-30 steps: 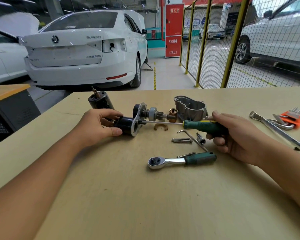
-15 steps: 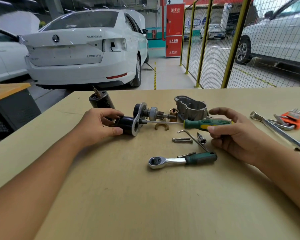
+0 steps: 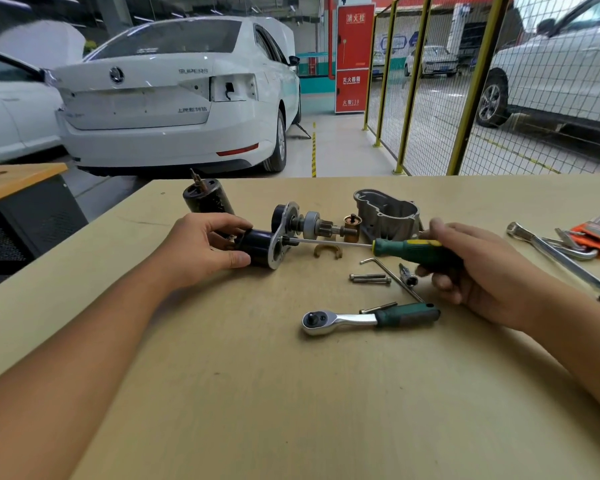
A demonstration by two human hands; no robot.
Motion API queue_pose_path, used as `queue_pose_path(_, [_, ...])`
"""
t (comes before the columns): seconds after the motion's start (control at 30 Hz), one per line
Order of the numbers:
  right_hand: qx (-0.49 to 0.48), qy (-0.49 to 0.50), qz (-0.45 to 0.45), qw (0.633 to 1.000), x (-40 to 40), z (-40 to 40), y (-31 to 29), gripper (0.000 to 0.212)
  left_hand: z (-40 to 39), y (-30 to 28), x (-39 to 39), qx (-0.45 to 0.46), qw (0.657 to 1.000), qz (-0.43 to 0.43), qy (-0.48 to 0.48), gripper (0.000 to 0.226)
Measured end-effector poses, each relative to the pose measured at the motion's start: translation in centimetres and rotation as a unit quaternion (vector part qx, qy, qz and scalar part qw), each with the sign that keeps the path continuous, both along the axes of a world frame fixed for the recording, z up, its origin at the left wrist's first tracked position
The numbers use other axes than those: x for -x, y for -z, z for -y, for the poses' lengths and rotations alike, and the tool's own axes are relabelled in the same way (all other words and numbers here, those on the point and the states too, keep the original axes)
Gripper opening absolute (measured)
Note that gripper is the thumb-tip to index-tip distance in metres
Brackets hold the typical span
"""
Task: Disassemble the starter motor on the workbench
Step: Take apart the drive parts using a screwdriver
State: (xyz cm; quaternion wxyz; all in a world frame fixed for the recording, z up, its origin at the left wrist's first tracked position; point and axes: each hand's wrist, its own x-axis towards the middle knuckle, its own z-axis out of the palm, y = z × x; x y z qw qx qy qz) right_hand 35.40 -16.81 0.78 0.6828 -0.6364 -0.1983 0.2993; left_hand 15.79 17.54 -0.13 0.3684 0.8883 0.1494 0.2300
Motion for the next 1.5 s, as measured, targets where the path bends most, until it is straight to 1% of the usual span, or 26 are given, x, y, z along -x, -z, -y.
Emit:
queue_pose_path(0.07, [0.009,0.005,0.008,1.000,-0.29,0.15,0.01,0.036,-0.03,0.01,0.02,-0.001,1.000,-0.002,-0.001,0.055])
queue_pose_path(0.1, [-0.007,0.001,0.005,1.000,-0.33,0.22,0.02,0.033,-0.05,0.00,0.05,-0.002,1.000,-0.004,-0.001,0.055])
queue_pose_path(0.13, [-0.029,-0.004,-0.002,1.000,-0.40,0.31,0.11,0.035,-0.05,-0.01,0.07,-0.003,1.000,-0.006,-0.002,0.055])
queue_pose_path(0.2, [-0.065,-0.003,-0.020,0.998,-0.44,0.36,0.34,0.046,-0.04,-0.04,0.09,-0.006,1.000,-0.010,-0.003,0.055])
queue_pose_path(0.23, [-0.067,-0.008,-0.023,0.997,-0.43,0.34,0.38,0.046,-0.05,-0.04,0.08,-0.005,1.000,-0.009,-0.005,0.055])
queue_pose_path(0.3, [-0.042,-0.017,-0.014,0.999,-0.19,0.17,0.24,0.040,-0.06,-0.03,0.08,0.000,1.000,-0.007,-0.006,0.055])
queue_pose_path(0.37, [-0.007,-0.007,0.006,1.000,-0.22,0.03,0.15,0.042,-0.06,-0.03,0.08,0.000,1.000,-0.006,-0.006,0.055])
queue_pose_path(0.4, [-0.001,-0.003,0.011,1.000,-0.31,0.02,0.17,0.040,-0.08,-0.04,0.08,-0.001,1.000,-0.007,-0.006,0.055])
queue_pose_path(0.47, [-0.019,-0.006,0.007,1.000,-0.54,0.16,0.31,0.032,-0.06,-0.05,0.05,-0.001,1.000,-0.008,-0.006,0.055])
queue_pose_path(0.53, [-0.038,-0.004,0.004,0.999,-0.80,0.36,0.61,0.041,-0.08,-0.04,0.03,0.000,1.000,-0.008,-0.007,0.055])
queue_pose_path(0.57, [-0.043,-0.008,0.002,0.999,-0.80,0.40,0.67,0.042,-0.09,-0.04,0.04,0.001,1.000,-0.009,-0.007,0.055])
queue_pose_path(0.6, [-0.045,-0.019,-0.002,0.999,-0.73,0.36,0.63,0.039,-0.10,-0.03,0.04,0.001,1.000,-0.011,-0.007,0.055])
queue_pose_path(0.67, [-0.025,-0.031,-0.005,0.999,-0.47,0.22,0.35,0.034,-0.16,-0.02,0.05,0.001,1.000,-0.013,-0.008,0.055])
queue_pose_path(0.77, [0.017,-0.017,0.011,1.000,-0.51,0.23,0.09,0.027,-0.17,-0.03,0.03,0.002,1.000,-0.013,-0.011,0.055])
queue_pose_path(0.83, [0.003,-0.029,0.022,0.999,-0.59,0.45,0.16,0.022,-0.15,0.01,0.01,0.002,1.000,-0.015,-0.012,0.055])
queue_pose_path(0.93, [-0.045,-0.019,0.026,0.998,-0.59,0.49,0.48,0.041,-0.18,0.04,0.05,0.004,1.000,-0.017,-0.015,0.056])
queue_pose_path(1.0, [-0.056,-0.017,0.014,0.998,-0.35,0.26,0.44,0.038,-0.20,0.05,0.04,0.005,1.000,-0.018,-0.016,0.056])
queue_pose_path(1.07, [-0.022,-0.014,0.016,1.000,-0.13,0.05,0.22,0.033,-0.23,0.03,0.00,0.005,1.000,-0.018,-0.015,0.056])
queue_pose_path(1.13, [0.029,-0.009,0.039,0.999,-0.27,0.14,0.11,0.032,-0.26,0.04,-0.02,0.004,1.000,-0.017,-0.015,0.056])
queue_pose_path(1.17, [0.038,-0.010,0.049,0.998,-0.33,0.20,0.06,0.031,-0.26,0.04,-0.02,0.005,1.000,-0.016,-0.015,0.056])
queue_pose_path(1.23, [0.025,-0.011,0.060,0.998,-0.42,0.30,0.10,0.029,-0.22,0.06,0.01,0.006,1.000,-0.015,-0.015,0.056])
queue_pose_path(1.33, [-0.028,-0.004,0.031,0.999,-0.59,0.39,0.46,0.035,-0.16,0.02,0.08,0.005,1.000,-0.015,-0.014,0.055])
queue_pose_path(1.4, [-0.040,0.001,0.021,0.999,-0.64,0.42,0.65,0.040,-0.11,-0.05,0.07,0.005,1.000,-0.014,-0.014,0.055])
queue_pose_path(1.43, [-0.041,-0.002,0.021,0.999,-0.58,0.37,0.64,0.039,-0.08,-0.08,0.07,0.005,1.000,-0.013,-0.013,0.055])
queue_pose_path(1.5, [-0.038,-0.016,0.023,0.999,-0.25,0.25,0.39,0.029,-0.06,-0.09,0.06,0.006,1.000,-0.012,-0.012,0.055])
